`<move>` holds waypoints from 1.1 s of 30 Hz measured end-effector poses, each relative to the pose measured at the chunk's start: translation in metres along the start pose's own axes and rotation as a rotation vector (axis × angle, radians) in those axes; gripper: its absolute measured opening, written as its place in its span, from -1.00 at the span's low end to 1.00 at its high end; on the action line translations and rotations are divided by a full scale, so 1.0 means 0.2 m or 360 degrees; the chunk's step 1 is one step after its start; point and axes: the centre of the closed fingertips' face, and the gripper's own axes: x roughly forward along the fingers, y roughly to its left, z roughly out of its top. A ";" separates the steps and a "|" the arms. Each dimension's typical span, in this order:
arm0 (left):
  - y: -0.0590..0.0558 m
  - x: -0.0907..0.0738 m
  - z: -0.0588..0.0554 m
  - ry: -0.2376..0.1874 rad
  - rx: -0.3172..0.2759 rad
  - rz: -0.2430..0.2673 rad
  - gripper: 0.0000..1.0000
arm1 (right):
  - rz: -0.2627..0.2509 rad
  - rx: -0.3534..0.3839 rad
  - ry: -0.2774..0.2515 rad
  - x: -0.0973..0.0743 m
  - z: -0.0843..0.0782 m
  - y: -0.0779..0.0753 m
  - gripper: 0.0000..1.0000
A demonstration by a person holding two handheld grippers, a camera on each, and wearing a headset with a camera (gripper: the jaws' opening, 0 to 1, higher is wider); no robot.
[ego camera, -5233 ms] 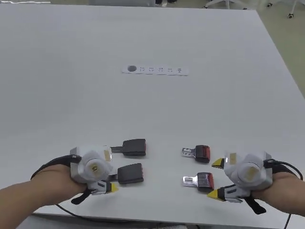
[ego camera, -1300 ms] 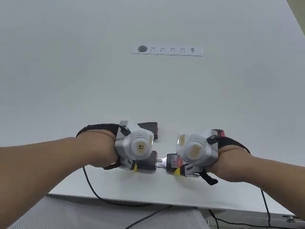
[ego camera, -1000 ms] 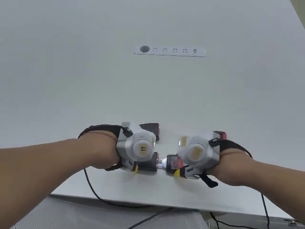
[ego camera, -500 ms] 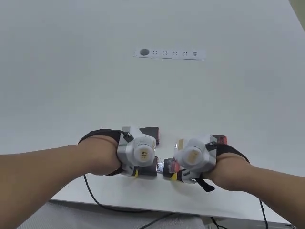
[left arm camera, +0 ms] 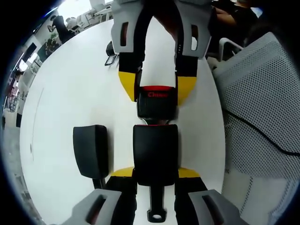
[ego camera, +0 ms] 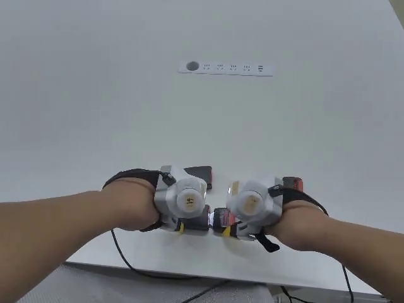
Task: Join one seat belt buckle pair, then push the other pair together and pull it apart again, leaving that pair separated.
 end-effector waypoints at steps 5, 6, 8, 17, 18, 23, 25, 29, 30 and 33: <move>0.00 0.00 0.00 -0.0004 -0.0007 0.0000 -0.39 | -0.0010 -0.0015 0.0011 -0.01 0.00 0.00 -0.39; 0.00 0.00 -0.01 -0.0009 -0.0005 0.0000 -0.39 | -0.0010 -0.0035 0.0006 -0.02 -0.01 -0.01 -0.39; 0.00 -0.01 -0.01 -0.0022 -0.0003 0.0004 -0.40 | -0.0008 -0.0071 0.0004 -0.02 -0.02 -0.01 -0.39; -0.01 -0.01 -0.01 -0.0008 -0.0062 -0.0009 -0.41 | 0.0010 -0.0081 0.0002 -0.03 -0.02 -0.01 -0.39; -0.01 -0.01 -0.01 -0.0001 -0.0053 -0.0012 -0.41 | 0.0012 -0.0077 0.0002 -0.02 -0.02 -0.01 -0.39; -0.01 -0.01 -0.01 0.0010 -0.0056 -0.0015 -0.41 | 0.0014 -0.0076 0.0000 -0.02 -0.02 0.00 -0.38; -0.01 -0.01 -0.01 0.0019 -0.0055 -0.0014 -0.40 | 0.0017 -0.0064 0.0002 -0.02 -0.02 0.00 -0.37; -0.02 -0.01 -0.01 0.0021 -0.0039 -0.0002 -0.37 | 0.0025 -0.0041 0.0002 -0.02 -0.02 0.00 -0.36; -0.02 -0.01 -0.01 0.0012 -0.0036 0.0003 -0.37 | 0.0027 -0.0045 0.0002 -0.02 -0.02 0.00 -0.35; -0.02 -0.02 -0.01 -0.0009 -0.0056 0.0034 -0.36 | 0.0035 -0.0045 -0.0007 -0.02 -0.02 0.01 -0.34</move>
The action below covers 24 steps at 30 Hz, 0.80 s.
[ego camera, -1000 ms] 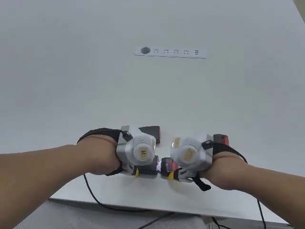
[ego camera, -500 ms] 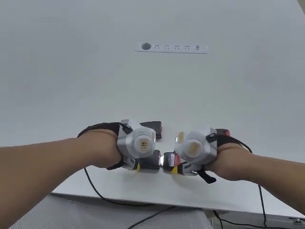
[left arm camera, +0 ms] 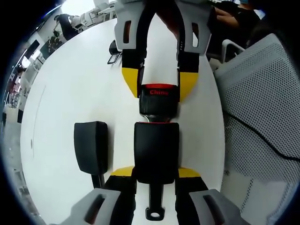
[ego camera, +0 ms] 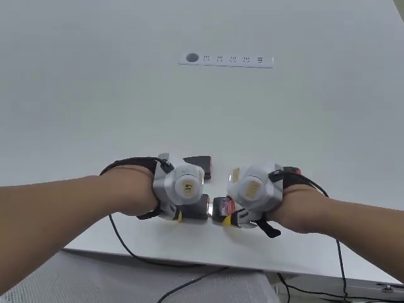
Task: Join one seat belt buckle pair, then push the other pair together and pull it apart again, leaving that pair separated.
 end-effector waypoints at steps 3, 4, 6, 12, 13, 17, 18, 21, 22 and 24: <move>0.00 0.00 -0.01 -0.0004 -0.0016 -0.0001 -0.36 | 0.0007 0.0003 -0.0011 0.00 0.01 0.00 -0.33; 0.00 0.00 -0.01 0.0000 -0.0030 -0.0011 -0.35 | 0.0020 -0.0005 -0.0019 0.00 0.01 0.01 -0.32; 0.00 0.00 -0.01 -0.0002 0.0006 -0.0019 -0.35 | 0.0021 -0.0006 -0.0004 0.01 0.00 0.01 -0.31; 0.02 -0.01 0.00 -0.0020 0.0028 0.0027 -0.22 | -0.0026 -0.0054 -0.0012 -0.01 0.02 0.01 -0.19; 0.02 -0.02 0.00 -0.0028 0.0007 0.0028 -0.22 | -0.0032 -0.0043 -0.0014 -0.02 0.02 0.00 -0.19; 0.03 -0.07 0.01 -0.0053 -0.0015 0.0054 -0.19 | -0.0065 -0.0018 -0.0023 -0.06 0.03 -0.02 -0.19; 0.03 -0.09 0.02 -0.0064 -0.0018 0.0062 -0.18 | -0.0072 -0.0008 -0.0030 -0.07 0.04 -0.03 -0.19; 0.04 -0.13 0.04 -0.0097 -0.0032 0.0080 -0.17 | -0.0089 -0.0015 -0.0037 -0.10 0.06 -0.03 -0.21; 0.04 -0.14 0.05 -0.0108 -0.0035 0.0082 -0.16 | -0.0091 -0.0013 -0.0041 -0.11 0.07 -0.03 -0.21; 0.04 -0.16 0.06 -0.0122 -0.0036 0.0094 -0.16 | -0.0096 -0.0023 -0.0039 -0.13 0.07 -0.02 -0.21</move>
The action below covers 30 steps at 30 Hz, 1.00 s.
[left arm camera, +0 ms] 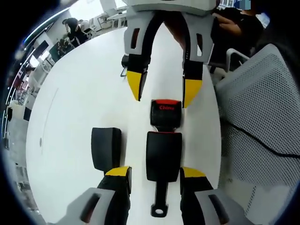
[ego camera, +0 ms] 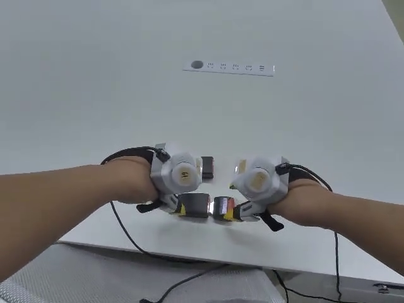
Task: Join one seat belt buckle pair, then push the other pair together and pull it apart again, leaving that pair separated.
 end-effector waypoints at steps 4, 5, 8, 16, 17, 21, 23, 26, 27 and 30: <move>0.02 -0.02 0.01 -0.0014 -0.0009 0.0009 -0.14 | -0.0025 -0.0002 -0.0011 -0.03 0.00 -0.03 -0.22; 0.03 -0.02 0.00 -0.0012 -0.0013 0.0013 -0.13 | -0.0027 0.0006 -0.0013 -0.04 0.00 -0.04 -0.22; 0.07 -0.02 0.00 -0.0013 -0.0022 0.0019 -0.11 | -0.0041 0.0004 -0.0004 -0.06 -0.03 -0.07 -0.22; 0.22 -0.02 0.00 -0.0043 -0.0097 0.0057 -0.08 | -0.0102 0.0054 0.0052 -0.15 -0.20 -0.23 -0.22; 0.23 -0.02 0.00 -0.0043 -0.0109 0.0056 -0.08 | -0.0114 0.0057 0.0065 -0.17 -0.23 -0.26 -0.22; 0.28 0.01 -0.02 -0.0028 -0.0070 0.0043 -0.07 | -0.0119 0.0050 0.0112 -0.21 -0.32 -0.33 -0.21; 0.31 0.03 -0.04 0.0003 -0.0055 0.0044 -0.06 | -0.0125 0.0030 0.0161 -0.24 -0.39 -0.37 -0.21; 0.35 0.05 -0.04 0.0009 -0.0053 0.0047 -0.04 | -0.0141 0.0053 0.0190 -0.27 -0.46 -0.43 -0.22; 0.36 0.05 -0.03 0.0004 -0.0049 0.0050 -0.04 | -0.0144 0.0068 0.0202 -0.28 -0.49 -0.44 -0.22; 0.39 0.06 -0.01 -0.0006 -0.0046 0.0049 -0.01 | -0.0147 0.0090 0.0223 -0.29 -0.56 -0.46 -0.21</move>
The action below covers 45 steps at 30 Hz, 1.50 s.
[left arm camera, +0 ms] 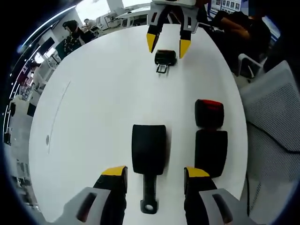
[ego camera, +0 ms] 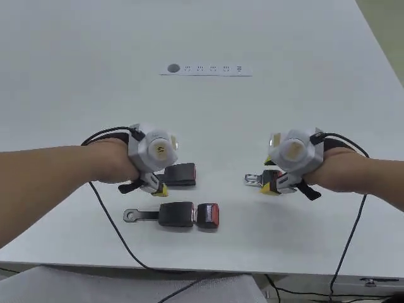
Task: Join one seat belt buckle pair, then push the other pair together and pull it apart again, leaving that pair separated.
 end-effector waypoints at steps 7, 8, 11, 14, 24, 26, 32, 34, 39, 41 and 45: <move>0.03 0.05 0.01 0.0019 0.0028 -0.0041 0.02 | 0.0002 0.0035 -0.0001 0.00 -0.04 -0.03 -0.21; 0.03 0.06 0.01 0.0026 0.0036 -0.0046 0.02 | 0.0001 0.0041 -0.0007 0.00 -0.04 -0.04 -0.21; 0.04 0.08 0.00 0.0040 0.0047 -0.0054 0.03 | 0.0025 0.0021 0.0007 0.02 -0.06 -0.04 -0.19; 0.03 0.11 -0.03 0.0076 0.0062 -0.0088 0.02 | 0.0132 0.0004 0.0054 0.05 -0.10 0.00 -0.20; 0.04 0.14 -0.01 0.0055 0.0107 -0.0133 -0.15 | 0.0208 -0.0110 0.0094 0.09 -0.11 0.00 -0.33; 0.01 0.14 -0.01 0.0052 0.0105 -0.0175 -0.34 | 0.0224 -0.0113 0.0101 0.09 -0.10 0.00 -0.34; 0.03 0.13 -0.01 0.0037 0.0115 -0.0194 -0.35 | 0.0222 -0.0112 0.0087 0.08 -0.09 0.02 -0.33; 0.03 0.13 -0.01 0.0040 0.0120 -0.0207 -0.35 | 0.0221 -0.0114 0.0085 0.08 -0.08 0.02 -0.33; 0.03 0.13 -0.01 0.0050 0.0124 -0.0212 -0.35 | 0.0221 -0.0116 0.0089 0.07 -0.07 0.02 -0.33; 0.03 0.13 -0.01 0.0048 0.0114 -0.0204 -0.36 | 0.0212 -0.0094 0.0093 0.07 -0.06 0.02 -0.33; 0.03 0.14 -0.01 0.0064 0.0110 -0.0198 -0.36 | 0.0190 -0.0088 0.0074 0.08 -0.02 0.03 -0.33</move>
